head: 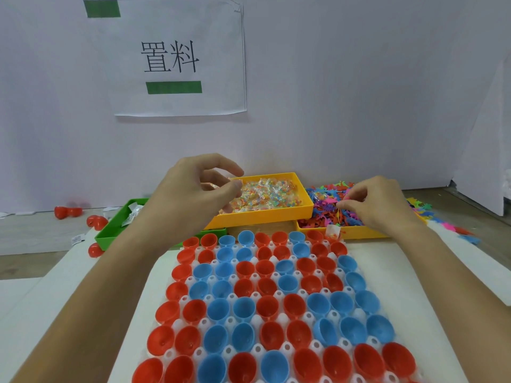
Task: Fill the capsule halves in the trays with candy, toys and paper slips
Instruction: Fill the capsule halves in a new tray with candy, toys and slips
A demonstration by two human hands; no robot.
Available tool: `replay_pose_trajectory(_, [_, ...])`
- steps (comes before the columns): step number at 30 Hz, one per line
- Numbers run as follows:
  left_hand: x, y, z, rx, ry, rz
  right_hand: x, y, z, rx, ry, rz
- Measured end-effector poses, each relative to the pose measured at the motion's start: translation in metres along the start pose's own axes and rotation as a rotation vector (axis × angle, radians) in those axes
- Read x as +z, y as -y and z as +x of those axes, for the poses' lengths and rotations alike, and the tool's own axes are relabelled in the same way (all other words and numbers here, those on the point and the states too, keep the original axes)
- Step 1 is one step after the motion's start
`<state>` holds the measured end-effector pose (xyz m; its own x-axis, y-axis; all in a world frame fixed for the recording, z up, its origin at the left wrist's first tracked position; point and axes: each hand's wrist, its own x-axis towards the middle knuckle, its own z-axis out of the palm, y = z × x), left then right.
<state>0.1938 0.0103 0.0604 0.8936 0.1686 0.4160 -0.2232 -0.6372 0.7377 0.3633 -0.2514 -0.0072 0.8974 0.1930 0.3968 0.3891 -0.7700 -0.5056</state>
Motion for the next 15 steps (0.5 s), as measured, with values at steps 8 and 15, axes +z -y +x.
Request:
replay_pose_trajectory(8, [0.003, -0.002, -0.001, 0.010, 0.031, 0.041, -0.007, 0.036, -0.005, -0.065, 0.048, 0.399])
replay_pose_trajectory(15, [0.009, -0.011, -0.004, -0.045, 0.163, 0.005, -0.020, 0.105, -0.031, -0.191, 0.329, 0.814])
